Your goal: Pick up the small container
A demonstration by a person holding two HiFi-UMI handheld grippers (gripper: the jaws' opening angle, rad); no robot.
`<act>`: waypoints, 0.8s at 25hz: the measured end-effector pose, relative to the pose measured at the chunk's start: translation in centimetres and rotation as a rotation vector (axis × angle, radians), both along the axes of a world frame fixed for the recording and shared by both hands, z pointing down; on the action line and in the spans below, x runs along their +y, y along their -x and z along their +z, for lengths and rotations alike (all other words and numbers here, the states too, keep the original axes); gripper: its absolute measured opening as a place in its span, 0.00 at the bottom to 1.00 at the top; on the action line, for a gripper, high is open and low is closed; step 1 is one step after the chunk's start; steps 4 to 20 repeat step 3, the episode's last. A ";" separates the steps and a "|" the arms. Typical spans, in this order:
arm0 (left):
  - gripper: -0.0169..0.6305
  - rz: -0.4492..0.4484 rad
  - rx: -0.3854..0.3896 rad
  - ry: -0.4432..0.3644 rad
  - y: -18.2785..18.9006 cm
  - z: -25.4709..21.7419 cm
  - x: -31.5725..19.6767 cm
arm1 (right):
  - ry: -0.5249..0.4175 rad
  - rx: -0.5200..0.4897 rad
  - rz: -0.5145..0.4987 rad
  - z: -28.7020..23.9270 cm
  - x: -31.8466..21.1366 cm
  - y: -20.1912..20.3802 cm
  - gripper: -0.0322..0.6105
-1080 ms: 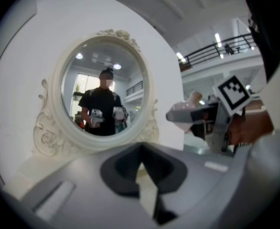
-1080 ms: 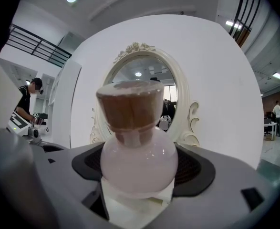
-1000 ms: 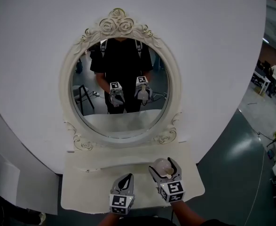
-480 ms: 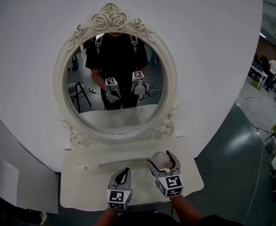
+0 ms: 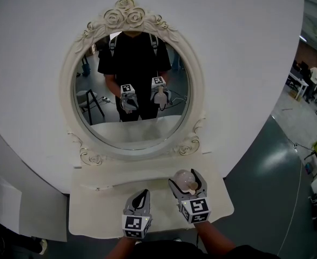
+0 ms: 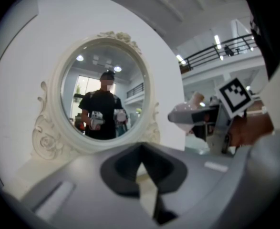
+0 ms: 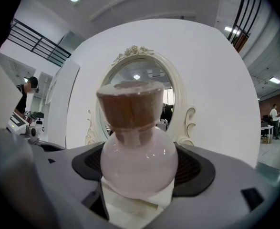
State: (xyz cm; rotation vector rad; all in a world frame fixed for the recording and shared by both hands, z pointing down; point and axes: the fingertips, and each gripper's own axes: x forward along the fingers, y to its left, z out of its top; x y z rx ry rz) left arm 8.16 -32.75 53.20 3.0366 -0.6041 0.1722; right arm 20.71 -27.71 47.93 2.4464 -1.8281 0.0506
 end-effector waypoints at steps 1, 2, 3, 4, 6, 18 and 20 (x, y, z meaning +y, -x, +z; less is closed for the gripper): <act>0.04 0.001 -0.001 0.001 0.0 0.1 0.1 | 0.000 -0.001 0.003 0.0 0.1 -0.1 0.62; 0.04 0.003 -0.002 0.003 0.0 0.1 0.2 | 0.001 -0.001 0.006 0.1 0.3 -0.1 0.62; 0.04 0.004 -0.003 0.005 0.0 0.2 0.3 | 0.001 -0.002 0.010 0.1 0.5 -0.2 0.62; 0.04 0.004 -0.003 0.005 0.0 0.2 0.3 | 0.001 -0.002 0.010 0.1 0.5 -0.2 0.62; 0.04 0.004 -0.003 0.005 0.0 0.2 0.3 | 0.001 -0.002 0.010 0.1 0.5 -0.2 0.62; 0.04 0.004 -0.003 0.005 0.0 0.2 0.3 | 0.001 -0.002 0.010 0.1 0.5 -0.2 0.62; 0.04 0.004 -0.003 0.005 0.0 0.2 0.3 | 0.001 -0.002 0.010 0.1 0.5 -0.2 0.62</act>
